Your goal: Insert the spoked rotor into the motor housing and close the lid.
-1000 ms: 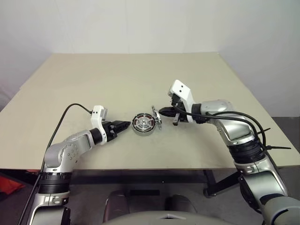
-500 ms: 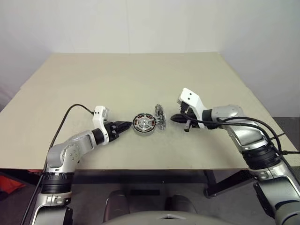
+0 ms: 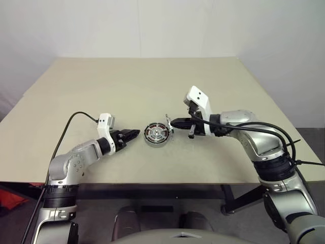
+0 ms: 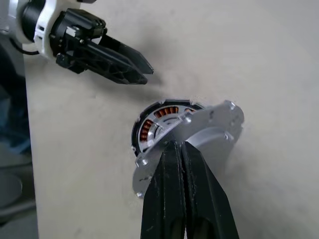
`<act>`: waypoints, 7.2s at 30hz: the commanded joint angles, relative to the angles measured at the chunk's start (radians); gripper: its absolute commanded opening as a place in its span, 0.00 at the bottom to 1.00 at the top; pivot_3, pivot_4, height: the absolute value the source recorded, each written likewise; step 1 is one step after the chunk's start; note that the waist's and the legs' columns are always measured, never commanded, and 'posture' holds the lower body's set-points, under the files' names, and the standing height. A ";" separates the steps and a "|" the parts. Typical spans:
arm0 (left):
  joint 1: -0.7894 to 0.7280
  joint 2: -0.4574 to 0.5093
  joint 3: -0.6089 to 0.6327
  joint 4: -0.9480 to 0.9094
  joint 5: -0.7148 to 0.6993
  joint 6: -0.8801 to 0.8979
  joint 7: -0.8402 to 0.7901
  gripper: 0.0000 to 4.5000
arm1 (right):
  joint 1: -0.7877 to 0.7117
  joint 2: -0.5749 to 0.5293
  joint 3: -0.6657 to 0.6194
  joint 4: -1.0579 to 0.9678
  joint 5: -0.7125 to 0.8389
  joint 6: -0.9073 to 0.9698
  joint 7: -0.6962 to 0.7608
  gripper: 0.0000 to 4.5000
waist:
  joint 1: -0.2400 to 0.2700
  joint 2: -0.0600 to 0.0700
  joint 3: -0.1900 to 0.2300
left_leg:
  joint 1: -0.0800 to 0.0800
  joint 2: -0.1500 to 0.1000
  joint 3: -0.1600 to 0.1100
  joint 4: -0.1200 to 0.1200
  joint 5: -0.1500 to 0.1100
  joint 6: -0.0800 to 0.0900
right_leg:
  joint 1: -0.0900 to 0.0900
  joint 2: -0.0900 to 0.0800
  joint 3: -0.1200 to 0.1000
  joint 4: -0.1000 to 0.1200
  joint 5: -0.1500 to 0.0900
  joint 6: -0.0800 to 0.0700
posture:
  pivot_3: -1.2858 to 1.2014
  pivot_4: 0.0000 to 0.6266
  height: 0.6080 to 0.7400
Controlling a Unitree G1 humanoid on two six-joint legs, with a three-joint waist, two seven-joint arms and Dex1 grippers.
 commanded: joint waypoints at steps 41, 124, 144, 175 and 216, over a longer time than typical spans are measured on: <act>-0.103 0.069 0.086 0.040 0.046 -0.054 -0.002 0.58 | 0.003 0.306 0.052 0.490 -0.137 -0.468 -0.149 0.01 | -0.002 -0.001 -0.001 | 0.001 0.000 -0.001 -0.004 0.002 -0.003 | 0.000 0.000 -0.001 0.000 0.001 -0.002 | 0.52 0.00 1.00; -0.135 0.074 0.081 0.070 0.061 -0.029 -0.008 0.58 | 0.066 0.292 0.033 0.694 -0.224 -0.737 -0.004 0.69 | -0.001 -0.002 -0.001 | 0.001 0.000 -0.001 -0.012 0.004 -0.006 | 0.000 0.001 -0.001 -0.004 0.002 -0.003 | 0.52 0.00 1.00; -0.131 0.071 0.082 0.062 0.057 -0.024 -0.006 0.58 | 0.079 0.245 0.037 0.736 -0.232 -0.758 0.012 0.69 | 0.002 -0.006 -0.005 | 0.006 -0.002 -0.001 -0.014 0.003 -0.005 | 0.009 0.000 -0.002 -0.011 0.000 0.000 | 0.52 0.00 1.00; -0.136 0.053 0.079 0.059 0.052 -0.026 0.002 0.58 | 0.075 0.184 0.150 0.925 -0.329 -0.717 -0.030 0.69 | -0.002 0.000 -0.022 | 0.031 -0.017 -0.005 -0.032 -0.002 0.004 | 0.040 -0.007 -0.005 -0.051 -0.009 0.014 | 0.52 0.00 1.00; -0.122 -0.019 0.034 -0.001 0.039 0.036 0.015 0.58 | -0.036 0.213 0.115 1.124 -0.306 -0.801 -0.051 0.69 | 0.010 -0.003 -0.029 | 0.038 -0.047 -0.004 -0.042 -0.033 0.014 | 0.046 -0.005 0.001 -0.045 -0.081 0.007 | 0.52 0.00 1.00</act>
